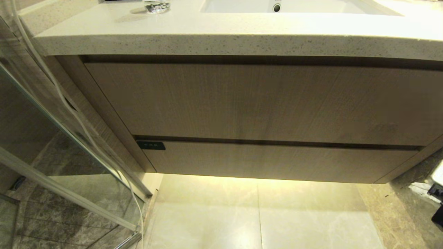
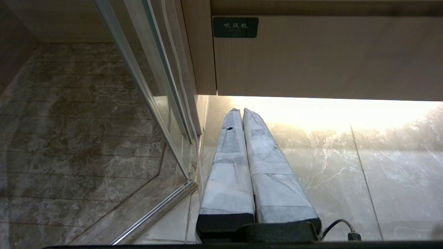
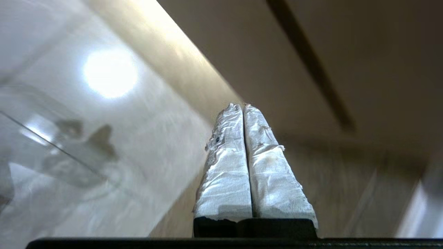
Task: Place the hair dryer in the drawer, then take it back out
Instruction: Pull open the drawer
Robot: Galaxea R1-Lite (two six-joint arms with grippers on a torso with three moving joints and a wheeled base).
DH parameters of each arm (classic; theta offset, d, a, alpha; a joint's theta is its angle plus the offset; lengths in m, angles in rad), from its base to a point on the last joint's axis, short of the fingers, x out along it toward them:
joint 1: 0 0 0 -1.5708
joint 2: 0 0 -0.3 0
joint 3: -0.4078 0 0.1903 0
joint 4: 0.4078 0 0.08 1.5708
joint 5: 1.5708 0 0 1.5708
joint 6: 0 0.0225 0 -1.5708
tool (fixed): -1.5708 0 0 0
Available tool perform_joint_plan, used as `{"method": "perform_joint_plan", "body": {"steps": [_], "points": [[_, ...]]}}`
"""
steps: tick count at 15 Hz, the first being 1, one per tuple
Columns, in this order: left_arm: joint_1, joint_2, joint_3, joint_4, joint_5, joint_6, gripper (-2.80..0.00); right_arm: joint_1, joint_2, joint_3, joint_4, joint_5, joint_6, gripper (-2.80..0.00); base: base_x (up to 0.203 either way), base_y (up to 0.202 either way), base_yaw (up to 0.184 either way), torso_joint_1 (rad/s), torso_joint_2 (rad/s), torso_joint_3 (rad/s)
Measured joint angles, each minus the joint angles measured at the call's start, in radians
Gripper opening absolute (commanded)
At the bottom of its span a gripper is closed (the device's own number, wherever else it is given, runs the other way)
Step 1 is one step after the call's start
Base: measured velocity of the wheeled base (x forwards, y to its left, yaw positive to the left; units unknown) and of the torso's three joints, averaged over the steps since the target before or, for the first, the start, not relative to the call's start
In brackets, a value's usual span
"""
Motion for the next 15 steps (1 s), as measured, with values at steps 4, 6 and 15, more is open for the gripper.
{"method": "perform_joint_plan", "body": {"steps": [4, 6, 15], "points": [[0.0, 0.0, 0.0, 0.0, 0.0, 0.0, -2.8, 0.315, 0.011, 0.01, -0.087, 0.044, -0.04, 0.0, 0.0, 0.0, 0.0, 0.0, 0.0, 0.0], [0.0, 0.0, 0.0, 0.0, 0.0, 0.0, -2.8, 0.406, 0.09, -0.005, -0.201, 0.072, -0.058, 0.0, 0.0, 0.0, 0.0, 0.0, 0.0, 0.0], [0.0, 0.0, 0.0, 0.0, 0.001, 0.0, -2.8, 0.415, 0.609, -0.147, -0.62, 0.3, -0.256, 0.0, 0.0, 0.0, 0.0, 0.0, 0.0, 0.0]]}}
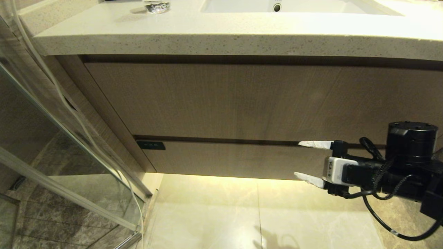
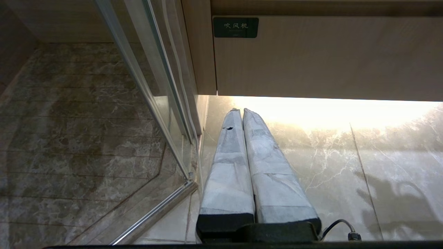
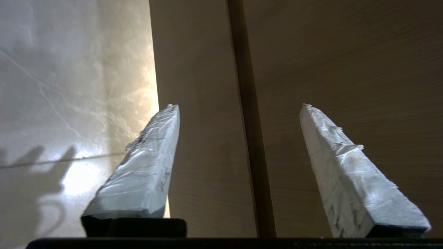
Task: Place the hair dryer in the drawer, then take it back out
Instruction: Pull open the drawer
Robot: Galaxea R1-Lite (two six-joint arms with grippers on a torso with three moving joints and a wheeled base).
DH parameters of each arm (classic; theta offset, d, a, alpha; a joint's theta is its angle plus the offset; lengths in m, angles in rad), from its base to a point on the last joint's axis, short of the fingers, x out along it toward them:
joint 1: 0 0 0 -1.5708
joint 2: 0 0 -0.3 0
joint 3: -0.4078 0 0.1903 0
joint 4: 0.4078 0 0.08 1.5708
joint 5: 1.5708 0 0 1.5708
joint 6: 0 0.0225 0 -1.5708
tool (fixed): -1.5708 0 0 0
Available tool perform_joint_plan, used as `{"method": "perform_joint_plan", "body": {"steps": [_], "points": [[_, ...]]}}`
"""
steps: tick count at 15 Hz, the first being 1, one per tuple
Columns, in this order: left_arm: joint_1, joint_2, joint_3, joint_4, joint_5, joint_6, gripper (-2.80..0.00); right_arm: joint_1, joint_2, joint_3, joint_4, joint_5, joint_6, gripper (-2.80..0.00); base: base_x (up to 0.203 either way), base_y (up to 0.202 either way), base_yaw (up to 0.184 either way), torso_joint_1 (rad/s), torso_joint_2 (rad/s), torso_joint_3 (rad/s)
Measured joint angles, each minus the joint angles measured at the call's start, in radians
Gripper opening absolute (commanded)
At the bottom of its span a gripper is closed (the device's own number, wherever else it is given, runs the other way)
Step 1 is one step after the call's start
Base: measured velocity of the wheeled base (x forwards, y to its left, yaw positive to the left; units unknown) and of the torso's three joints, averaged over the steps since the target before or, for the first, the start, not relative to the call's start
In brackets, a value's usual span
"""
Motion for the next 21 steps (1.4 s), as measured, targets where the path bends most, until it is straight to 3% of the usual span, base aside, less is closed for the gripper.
{"method": "perform_joint_plan", "body": {"steps": [3, 7, 11, 19, 21], "points": [[0.0, 0.0, 0.0, 0.0, 0.0, 0.0, -2.8, -0.067, 0.126, -0.082, 0.025, -0.006, -0.098, 0.0, 0.0, 0.0, 0.0, 0.0, 0.0, 0.0], [0.0, 0.0, 0.0, 0.0, 0.0, 0.0, -2.8, -0.132, 0.191, -0.136, 0.213, -0.03, -0.212, 0.0, 0.0, 0.0, 0.0, 0.0, 0.0, 0.0], [0.0, 0.0, 0.0, 0.0, 0.0, 0.0, -2.8, -0.136, 0.203, -0.167, 0.273, -0.086, -0.224, 0.0, 0.0, 0.0, 0.0, 0.0, 0.0, 0.0], [0.0, 0.0, 0.0, 0.0, 0.0, 0.0, -2.8, -0.092, 0.196, -0.252, 0.426, -0.352, -0.234, 0.0, 0.0, 0.0, 0.0, 0.0, 0.0, 0.0], [0.0, 0.0, 0.0, 0.0, 0.0, 0.0, -2.8, -0.075, 0.206, -0.286, 0.44, -0.378, -0.22, 0.0, 0.0, 0.0, 0.0, 0.0, 0.0, 0.0]]}}
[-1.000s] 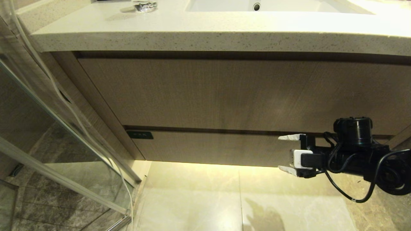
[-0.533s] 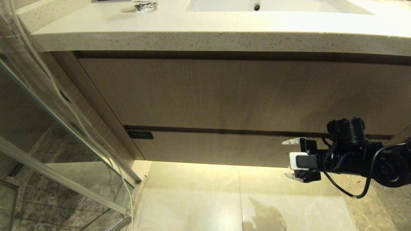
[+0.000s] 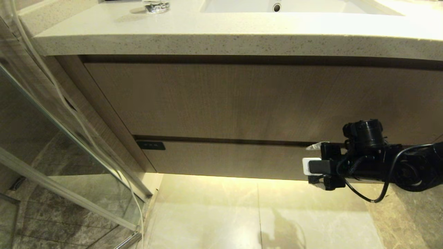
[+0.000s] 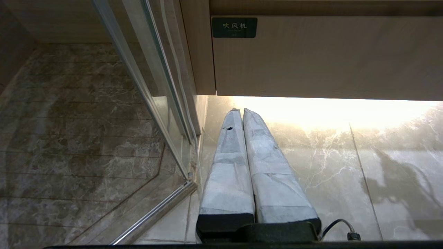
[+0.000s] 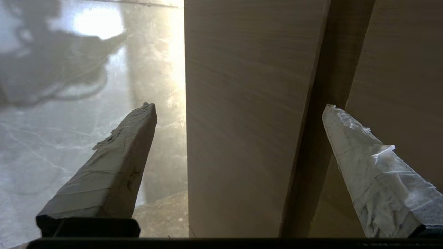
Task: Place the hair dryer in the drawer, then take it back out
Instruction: Pull open the drawer
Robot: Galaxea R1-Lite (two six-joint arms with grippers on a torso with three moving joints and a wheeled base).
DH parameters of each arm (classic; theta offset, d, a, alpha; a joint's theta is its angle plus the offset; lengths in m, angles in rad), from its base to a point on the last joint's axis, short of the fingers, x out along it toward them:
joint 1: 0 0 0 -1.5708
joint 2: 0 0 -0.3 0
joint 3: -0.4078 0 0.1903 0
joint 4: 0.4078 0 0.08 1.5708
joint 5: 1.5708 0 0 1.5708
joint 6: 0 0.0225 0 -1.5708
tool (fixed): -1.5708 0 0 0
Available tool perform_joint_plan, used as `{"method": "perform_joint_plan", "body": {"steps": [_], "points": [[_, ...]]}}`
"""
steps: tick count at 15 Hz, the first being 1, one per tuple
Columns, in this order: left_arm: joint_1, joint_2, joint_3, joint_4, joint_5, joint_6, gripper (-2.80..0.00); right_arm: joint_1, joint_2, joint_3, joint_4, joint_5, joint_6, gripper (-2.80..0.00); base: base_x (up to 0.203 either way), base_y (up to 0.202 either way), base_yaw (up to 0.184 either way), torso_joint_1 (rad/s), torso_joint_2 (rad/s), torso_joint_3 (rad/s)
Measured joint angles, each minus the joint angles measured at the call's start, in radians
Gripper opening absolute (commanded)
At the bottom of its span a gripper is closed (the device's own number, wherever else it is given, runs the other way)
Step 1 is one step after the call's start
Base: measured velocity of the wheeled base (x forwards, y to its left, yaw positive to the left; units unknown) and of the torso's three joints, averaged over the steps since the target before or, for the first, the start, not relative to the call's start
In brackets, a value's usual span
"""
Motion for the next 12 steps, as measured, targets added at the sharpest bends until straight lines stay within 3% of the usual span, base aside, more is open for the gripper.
{"method": "perform_joint_plan", "body": {"steps": [6, 12], "points": [[0.0, 0.0, 0.0, 0.0, 0.0, 0.0, -2.8, 0.015, 0.053, -0.036, -0.007, -0.003, 0.032, 0.0, 0.0, 0.0, 0.0, 0.0, 0.0, 0.0], [0.0, 0.0, 0.0, 0.0, 0.0, 0.0, -2.8, 0.029, 0.128, -0.088, -0.066, -0.033, 0.134, 0.0, 0.0, 0.0, 0.0, 0.0, 0.0, 0.0]]}}
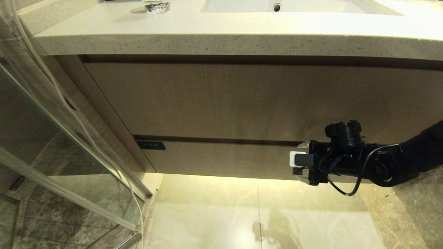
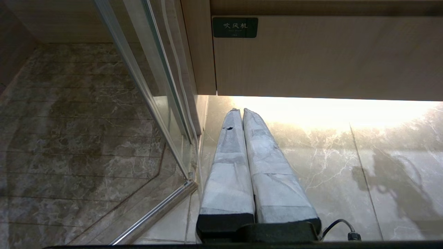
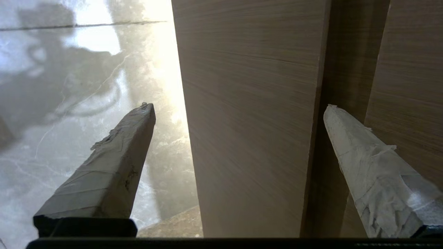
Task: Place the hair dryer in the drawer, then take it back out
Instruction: Pull open the drawer
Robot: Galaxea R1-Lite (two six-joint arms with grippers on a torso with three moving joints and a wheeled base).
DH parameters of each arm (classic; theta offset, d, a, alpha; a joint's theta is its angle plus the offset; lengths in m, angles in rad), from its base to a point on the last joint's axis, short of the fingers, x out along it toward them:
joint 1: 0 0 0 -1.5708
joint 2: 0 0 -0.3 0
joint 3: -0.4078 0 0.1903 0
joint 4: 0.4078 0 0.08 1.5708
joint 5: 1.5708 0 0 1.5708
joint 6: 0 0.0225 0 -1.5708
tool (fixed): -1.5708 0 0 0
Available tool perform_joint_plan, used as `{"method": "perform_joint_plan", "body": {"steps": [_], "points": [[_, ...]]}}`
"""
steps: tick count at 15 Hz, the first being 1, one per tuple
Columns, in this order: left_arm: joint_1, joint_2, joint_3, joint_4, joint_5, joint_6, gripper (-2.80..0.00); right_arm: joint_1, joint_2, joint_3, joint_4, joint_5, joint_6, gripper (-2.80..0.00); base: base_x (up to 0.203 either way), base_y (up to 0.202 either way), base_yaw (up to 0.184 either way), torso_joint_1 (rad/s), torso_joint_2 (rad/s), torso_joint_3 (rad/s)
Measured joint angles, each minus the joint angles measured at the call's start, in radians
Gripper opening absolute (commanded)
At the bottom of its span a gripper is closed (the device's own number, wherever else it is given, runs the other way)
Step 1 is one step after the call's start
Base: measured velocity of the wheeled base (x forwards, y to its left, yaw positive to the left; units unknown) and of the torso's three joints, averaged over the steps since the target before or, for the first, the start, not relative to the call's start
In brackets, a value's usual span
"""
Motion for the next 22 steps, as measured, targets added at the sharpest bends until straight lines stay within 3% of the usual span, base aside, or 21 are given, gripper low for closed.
{"method": "perform_joint_plan", "body": {"steps": [7, 10, 22], "points": [[0.0, 0.0, 0.0, 0.0, 0.0, 0.0, -2.8, 0.0, 0.058, -0.045, -0.011, 0.0, 0.049, 0.0, 0.0, 0.0, 0.0, 0.0, 0.0, 0.0], [0.0, 0.0, 0.0, 0.0, 0.0, 0.0, -2.8, 0.0, 0.069, -0.05, -0.075, 0.001, 0.051, 0.0, 0.0, 0.0, 0.0, 0.0, 0.0, 0.0], [0.0, 0.0, 0.0, 0.0, 0.0, 0.0, -2.8, 0.0, 0.079, -0.02, -0.091, 0.001, 0.048, 0.0, 0.0, 0.0, 0.0, 0.0, 0.0, 0.0]]}}
